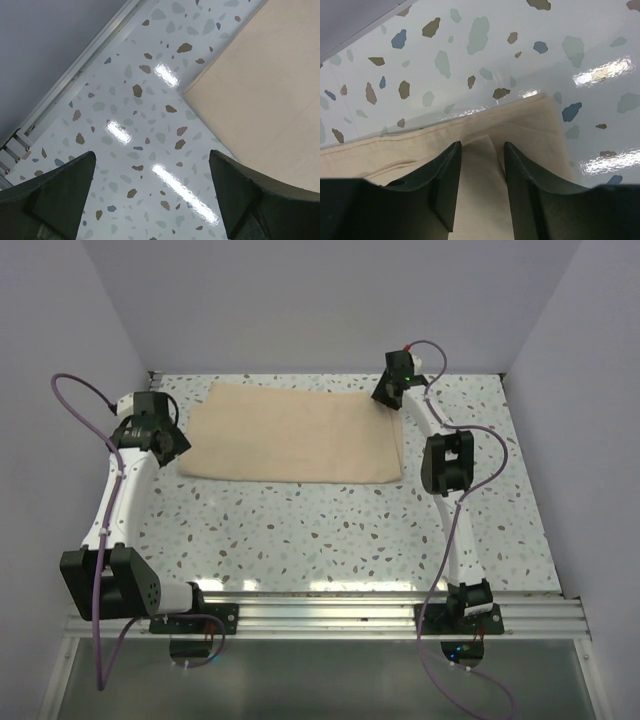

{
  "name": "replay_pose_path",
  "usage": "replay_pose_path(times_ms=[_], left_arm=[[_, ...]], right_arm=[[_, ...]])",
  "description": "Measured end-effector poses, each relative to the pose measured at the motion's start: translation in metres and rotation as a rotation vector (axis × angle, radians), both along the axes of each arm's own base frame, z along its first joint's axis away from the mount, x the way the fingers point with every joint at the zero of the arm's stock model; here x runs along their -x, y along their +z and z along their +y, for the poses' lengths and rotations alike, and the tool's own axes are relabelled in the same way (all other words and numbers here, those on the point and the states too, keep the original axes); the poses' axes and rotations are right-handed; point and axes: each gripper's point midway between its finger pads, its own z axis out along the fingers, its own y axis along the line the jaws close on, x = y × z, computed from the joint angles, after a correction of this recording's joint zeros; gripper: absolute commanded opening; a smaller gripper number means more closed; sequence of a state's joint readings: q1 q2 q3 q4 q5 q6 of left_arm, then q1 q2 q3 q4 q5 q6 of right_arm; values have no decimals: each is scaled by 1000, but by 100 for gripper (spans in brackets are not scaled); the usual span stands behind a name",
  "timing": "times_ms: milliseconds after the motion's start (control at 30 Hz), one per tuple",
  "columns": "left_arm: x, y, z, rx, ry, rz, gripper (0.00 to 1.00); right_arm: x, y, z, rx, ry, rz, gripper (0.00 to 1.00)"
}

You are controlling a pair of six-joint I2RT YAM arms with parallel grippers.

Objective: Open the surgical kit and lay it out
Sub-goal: Open the surgical kit at the center of the board.

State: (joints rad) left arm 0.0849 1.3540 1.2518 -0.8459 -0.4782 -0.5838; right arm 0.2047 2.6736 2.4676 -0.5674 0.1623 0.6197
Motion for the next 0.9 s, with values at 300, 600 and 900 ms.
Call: replay_pose_path(times_ms=[300, 600, 900], left_arm=[[6, 6, 0, -3, 0, -17, 100], [13, 3, -2, -4, -12, -10, 100], [14, 6, -9, 16, -59, -41, 100]], right_arm=[[6, -7, 0, 22, 13, 23, 0], [22, -4, -6, 70, 18, 56, 0], [51, 58, 8, 88, 91, 28, 0]])
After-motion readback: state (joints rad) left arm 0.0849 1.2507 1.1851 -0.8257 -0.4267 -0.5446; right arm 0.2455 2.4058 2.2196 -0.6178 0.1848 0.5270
